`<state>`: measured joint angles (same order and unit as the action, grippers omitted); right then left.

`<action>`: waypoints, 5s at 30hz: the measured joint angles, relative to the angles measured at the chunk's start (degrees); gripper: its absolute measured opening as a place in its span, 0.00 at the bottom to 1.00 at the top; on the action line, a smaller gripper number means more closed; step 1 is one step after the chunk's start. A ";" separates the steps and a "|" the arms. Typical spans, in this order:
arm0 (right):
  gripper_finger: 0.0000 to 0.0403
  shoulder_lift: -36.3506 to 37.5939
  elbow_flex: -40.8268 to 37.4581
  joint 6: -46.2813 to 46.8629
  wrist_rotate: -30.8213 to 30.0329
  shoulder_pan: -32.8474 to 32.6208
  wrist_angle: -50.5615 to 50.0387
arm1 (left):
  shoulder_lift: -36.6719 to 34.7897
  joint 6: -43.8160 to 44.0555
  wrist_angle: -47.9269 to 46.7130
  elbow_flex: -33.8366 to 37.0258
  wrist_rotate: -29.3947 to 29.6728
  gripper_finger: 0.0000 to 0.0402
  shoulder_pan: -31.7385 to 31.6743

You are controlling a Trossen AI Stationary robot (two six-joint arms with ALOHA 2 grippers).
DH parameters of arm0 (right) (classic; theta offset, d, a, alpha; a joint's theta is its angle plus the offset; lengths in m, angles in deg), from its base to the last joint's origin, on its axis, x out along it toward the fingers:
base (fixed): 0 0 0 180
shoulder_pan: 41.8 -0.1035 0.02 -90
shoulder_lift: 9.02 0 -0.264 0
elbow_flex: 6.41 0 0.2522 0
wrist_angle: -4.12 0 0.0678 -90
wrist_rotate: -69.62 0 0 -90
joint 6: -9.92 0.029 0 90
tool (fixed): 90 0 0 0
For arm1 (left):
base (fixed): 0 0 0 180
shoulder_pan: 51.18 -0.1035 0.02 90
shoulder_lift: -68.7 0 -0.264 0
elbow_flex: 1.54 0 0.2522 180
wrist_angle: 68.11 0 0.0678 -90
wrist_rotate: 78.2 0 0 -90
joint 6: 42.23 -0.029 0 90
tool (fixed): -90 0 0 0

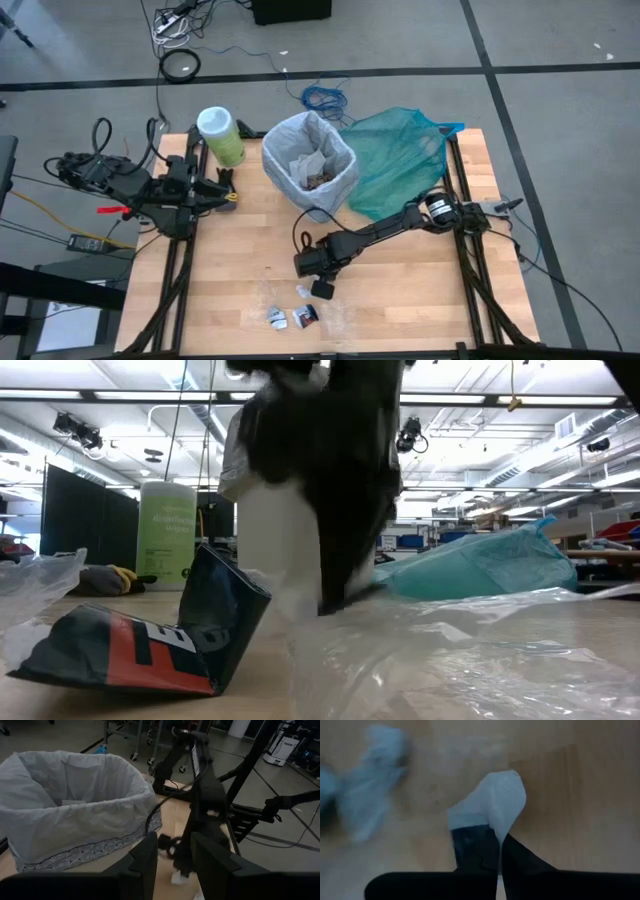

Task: Place trash/remove bag and relplace
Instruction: Put the dark blue paper into the trash bin, then put the transparent plastic into the trash bin

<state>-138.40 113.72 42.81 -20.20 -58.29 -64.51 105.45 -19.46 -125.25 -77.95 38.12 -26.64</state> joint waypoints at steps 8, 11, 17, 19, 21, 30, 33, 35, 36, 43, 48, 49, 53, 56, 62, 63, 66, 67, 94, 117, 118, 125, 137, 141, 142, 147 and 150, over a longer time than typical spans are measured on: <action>0.00 12.19 0.11 2.59 -1.08 -1.70 -2.84 | -0.01 -0.10 -0.16 -0.01 0.01 0.31 0.01; 0.00 18.54 0.15 1.21 -1.40 -2.38 -0.62 | 0.00 -0.36 -0.46 0.00 0.01 0.31 0.01; 0.00 31.02 0.24 -5.88 -12.18 -2.76 10.22 | -0.02 -1.47 -0.32 0.00 0.38 0.31 0.02; 0.00 34.62 0.39 -6.01 -21.56 -1.65 11.61 | 0.00 -1.50 -0.30 0.00 0.67 0.31 0.01; 0.00 37.14 0.37 -6.16 -29.57 0.67 11.01 | 0.00 -1.50 -0.25 0.00 0.77 0.31 0.01; 0.00 39.86 0.28 -13.30 -31.05 17.06 14.28 | -0.01 -1.49 -0.11 0.00 2.27 0.31 0.02; 0.00 38.51 0.24 -15.83 -25.70 20.85 15.93 | 0.00 -1.35 -0.12 0.00 2.50 0.31 0.00; 0.01 37.69 0.28 -16.46 -21.79 22.74 16.48 | 0.00 -1.34 -0.12 0.00 2.50 0.31 0.00; 0.03 37.01 0.28 -16.47 -20.23 23.53 16.08 | 0.00 -1.33 -0.14 0.00 2.50 0.31 0.01; 0.24 34.43 0.22 -17.53 -14.35 25.53 13.00 | 0.00 -1.10 -0.10 0.00 2.52 0.31 0.00; 0.50 34.10 0.24 -19.29 -11.19 25.26 13.80 | 0.00 -1.10 -0.19 0.00 2.54 0.31 0.00; 0.55 34.14 0.24 -19.14 -11.07 25.06 13.72 | 0.00 -1.08 -0.21 -0.01 2.54 0.31 0.00; 0.68 35.13 0.32 -18.96 -10.89 23.71 14.31 | 0.00 -1.11 -0.24 0.00 2.57 0.31 0.00; 0.71 35.64 0.59 -13.73 -5.42 22.85 14.25 | 0.00 -1.32 -0.30 0.00 2.68 0.31 0.02; 0.67 35.02 0.68 -0.73 13.29 14.14 7.63 | 0.00 -1.29 -0.32 0.00 2.76 0.31 0.00; 0.66 34.71 0.53 -0.13 12.90 11.69 5.14 | 0.01 -1.32 -0.34 0.00 2.76 0.31 0.01; 0.64 33.18 -1.44 -0.04 5.24 3.95 0.97 | 0.01 -1.34 -0.51 0.00 2.81 0.31 0.00; 0.63 32.65 -2.65 -0.03 1.88 1.50 -0.58 | 0.02 -1.34 -0.61 0.00 2.86 0.31 0.00; 0.61 3.80 -11.21 2.73 4.58 -12.22 18.13 | 0.00 -1.28 -5.29 0.00 3.60 0.31 0.00; 0.00 -1.30 -0.33 12.30 -3.97 -7.47 -0.70 | -0.02 -0.21 -8.80 0.00 3.68 0.31 -0.02; 0.00 -1.13 1.49 11.52 -5.61 -7.24 -2.52 | 0.00 -0.21 -8.80 0.00 3.68 0.31 -0.02; 0.00 3.23 14.18 10.75 -14.51 -6.73 -15.28 | 0.00 0.01 -8.76 0.00 3.89 0.31 -0.02; 0.04 9.59 24.39 -5.78 -13.14 -7.41 -13.93 | 0.00 0.06 -8.69 0.00 3.90 0.31 -0.02; 0.18 7.13 22.93 -10.28 -8.07 -7.52 -13.69 | 0.00 0.27 -8.67 0.00 3.90 0.31 -0.02; 0.22 6.43 22.00 -11.06 -7.05 -7.50 -13.23 | 0.00 0.45 -8.68 0.00 3.90 0.31 -0.02; 0.49 4.79 17.25 -12.27 -5.00 -7.48 -7.69 | 0.00 1.37 -8.76 0.00 3.90 0.31 -0.02; 0.64 4.74 12.67 -11.38 -4.91 -7.11 -3.83 | 0.00 1.39 -8.79 0.00 3.90 0.31 -0.02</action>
<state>-133.66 126.38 31.42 -25.11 -65.40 -68.34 105.45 -18.07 -134.05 -77.95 42.02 -26.66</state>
